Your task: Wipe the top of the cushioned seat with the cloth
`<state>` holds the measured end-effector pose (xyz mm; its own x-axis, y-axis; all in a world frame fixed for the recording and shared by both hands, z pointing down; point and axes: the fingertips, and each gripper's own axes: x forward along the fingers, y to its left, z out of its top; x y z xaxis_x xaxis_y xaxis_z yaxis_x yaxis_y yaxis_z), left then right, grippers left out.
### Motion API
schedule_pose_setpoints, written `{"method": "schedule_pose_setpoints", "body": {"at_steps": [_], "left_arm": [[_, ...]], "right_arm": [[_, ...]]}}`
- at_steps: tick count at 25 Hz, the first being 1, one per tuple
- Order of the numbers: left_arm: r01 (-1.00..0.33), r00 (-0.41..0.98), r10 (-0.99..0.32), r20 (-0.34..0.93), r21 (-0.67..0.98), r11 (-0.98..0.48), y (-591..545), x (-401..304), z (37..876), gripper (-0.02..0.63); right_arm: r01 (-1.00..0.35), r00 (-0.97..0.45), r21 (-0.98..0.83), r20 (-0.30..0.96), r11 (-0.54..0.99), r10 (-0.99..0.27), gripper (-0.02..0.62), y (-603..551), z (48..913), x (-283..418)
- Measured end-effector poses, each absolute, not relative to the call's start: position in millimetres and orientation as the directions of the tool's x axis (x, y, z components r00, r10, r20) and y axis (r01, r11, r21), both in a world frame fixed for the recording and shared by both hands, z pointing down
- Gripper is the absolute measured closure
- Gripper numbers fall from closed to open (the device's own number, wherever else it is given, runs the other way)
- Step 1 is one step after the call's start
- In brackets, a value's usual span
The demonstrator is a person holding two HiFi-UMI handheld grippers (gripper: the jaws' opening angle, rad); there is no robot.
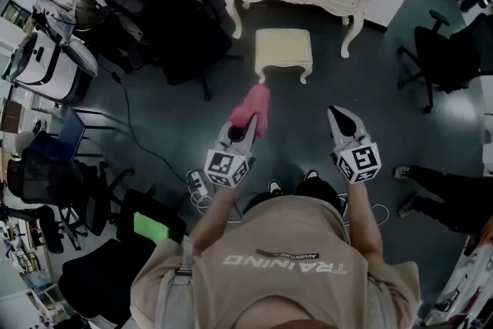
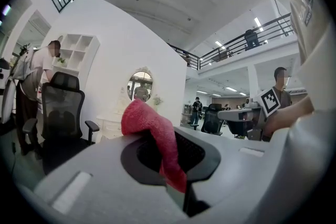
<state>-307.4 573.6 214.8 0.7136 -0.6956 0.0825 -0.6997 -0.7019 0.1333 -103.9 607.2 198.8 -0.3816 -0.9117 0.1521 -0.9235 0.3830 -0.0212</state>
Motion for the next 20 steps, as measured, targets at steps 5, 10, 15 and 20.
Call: {"method": "schedule_pose_setpoints", "body": {"at_steps": [5, 10, 15, 20], "left_arm": [[-0.711, 0.702, -0.705, 0.097, 0.133, -0.690, 546.2, -295.8, 222.7, 0.574], [-0.742, 0.671, -0.732, 0.119, 0.116, -0.660, 511.5, -271.7, 224.8, 0.574], [-0.777, 0.629, -0.767, 0.128, 0.080, -0.624, 470.3, -231.6, 216.5, 0.574], [-0.808, 0.589, -0.799, 0.123, 0.060, -0.586, 432.7, -193.9, 203.7, 0.574]], "right_arm": [[-0.919, -0.393, -0.034, 0.167, 0.393, -0.904, 0.591, 578.6, 212.7, -87.4], [-0.904, -0.426, -0.054, 0.172, 0.423, -0.888, 0.591, 539.7, 222.8, -58.2], [-0.887, -0.462, -0.054, 0.147, 0.460, -0.874, 0.591, 490.1, 220.3, -13.6], [-0.873, -0.487, -0.082, 0.124, 0.480, -0.865, 0.591, 444.9, 217.5, 27.6]]}}
